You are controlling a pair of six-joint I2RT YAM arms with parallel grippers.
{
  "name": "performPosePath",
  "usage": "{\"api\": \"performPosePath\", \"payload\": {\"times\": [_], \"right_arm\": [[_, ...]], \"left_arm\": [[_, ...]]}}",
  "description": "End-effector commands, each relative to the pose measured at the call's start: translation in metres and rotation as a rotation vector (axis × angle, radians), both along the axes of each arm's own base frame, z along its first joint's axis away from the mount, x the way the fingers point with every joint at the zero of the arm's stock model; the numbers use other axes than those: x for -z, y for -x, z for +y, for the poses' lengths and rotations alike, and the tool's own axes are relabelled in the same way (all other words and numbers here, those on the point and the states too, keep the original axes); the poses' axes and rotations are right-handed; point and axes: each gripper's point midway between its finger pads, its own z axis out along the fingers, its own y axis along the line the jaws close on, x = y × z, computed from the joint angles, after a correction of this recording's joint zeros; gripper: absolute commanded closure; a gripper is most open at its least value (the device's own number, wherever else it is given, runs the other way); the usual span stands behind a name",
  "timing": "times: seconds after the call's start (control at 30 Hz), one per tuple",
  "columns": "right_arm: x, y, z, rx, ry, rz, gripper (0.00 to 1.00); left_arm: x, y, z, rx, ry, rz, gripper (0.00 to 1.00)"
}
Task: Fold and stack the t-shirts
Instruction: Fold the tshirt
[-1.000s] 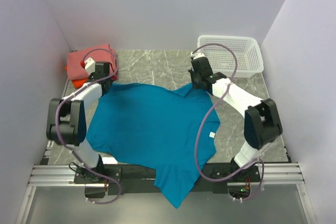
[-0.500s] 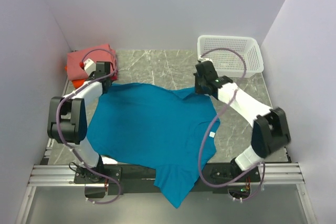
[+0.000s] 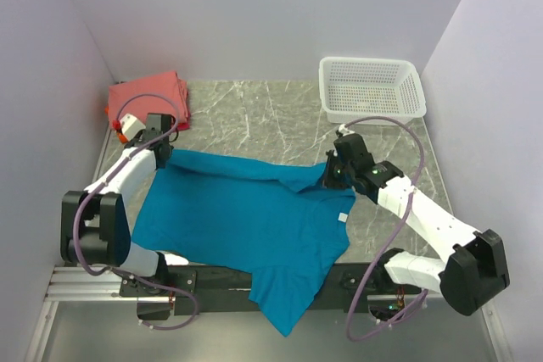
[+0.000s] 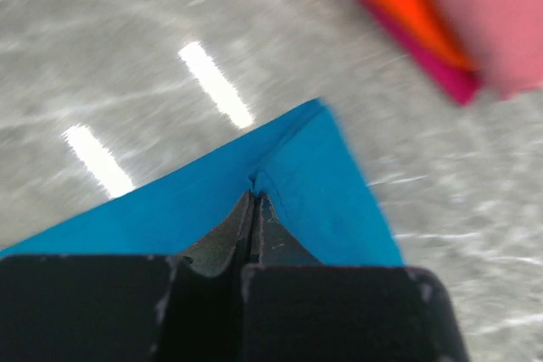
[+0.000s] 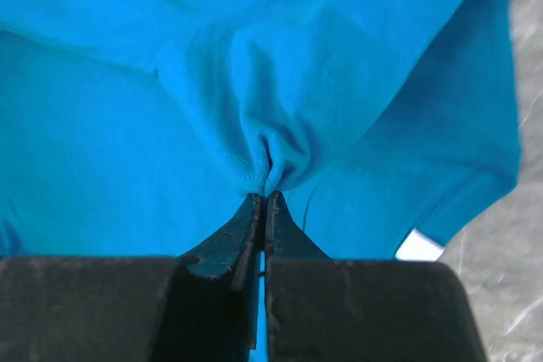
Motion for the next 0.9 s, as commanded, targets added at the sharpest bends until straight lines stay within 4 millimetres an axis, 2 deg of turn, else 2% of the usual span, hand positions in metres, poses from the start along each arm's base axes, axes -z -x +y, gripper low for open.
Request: {"api": "performPosePath", "payload": {"times": [0.0,0.1,0.33,0.47,0.57,0.67,0.73,0.77,0.8,0.83,0.87], "right_arm": [[-0.006,0.017,0.005,0.014,-0.064,0.015,1.00],[0.000,0.027,0.004,0.006,-0.070,0.041,1.00],[0.014,0.047,0.006,-0.008,-0.091,0.132,0.99],[0.013,0.054,0.005,0.007,-0.095,0.166,0.98],[0.021,0.066,0.007,-0.001,-0.121,0.214,0.98],[0.043,0.086,0.008,-0.011,-0.137,0.296,0.97],[0.050,0.093,0.012,-0.012,-0.173,0.321,0.96],[0.064,0.103,0.010,-0.002,-0.176,0.355,0.93],[0.065,0.100,0.017,-0.004,-0.221,0.334,0.88],[0.065,0.102,0.019,0.005,-0.252,0.334,0.82],[0.071,0.105,0.017,0.009,-0.251,0.334,0.69]], "left_arm": [[0.006,0.037,0.015,-0.115,-0.023,0.073,0.99],[0.004,0.048,0.019,-0.150,-0.036,0.085,0.99],[-0.004,0.051,0.025,-0.174,-0.061,0.098,0.99],[-0.001,0.056,0.025,-0.171,-0.063,0.125,0.99],[0.001,0.059,0.026,-0.177,-0.063,0.132,0.99],[0.002,0.067,0.030,-0.204,-0.074,0.152,0.99],[0.003,0.072,0.032,-0.232,-0.076,0.159,0.99],[0.005,0.075,0.034,-0.253,-0.078,0.163,0.99],[0.005,0.076,0.035,-0.271,-0.071,0.158,0.95],[0.006,0.077,0.035,-0.281,-0.065,0.152,0.86],[0.006,0.077,0.035,-0.281,-0.058,0.153,0.59]]}}
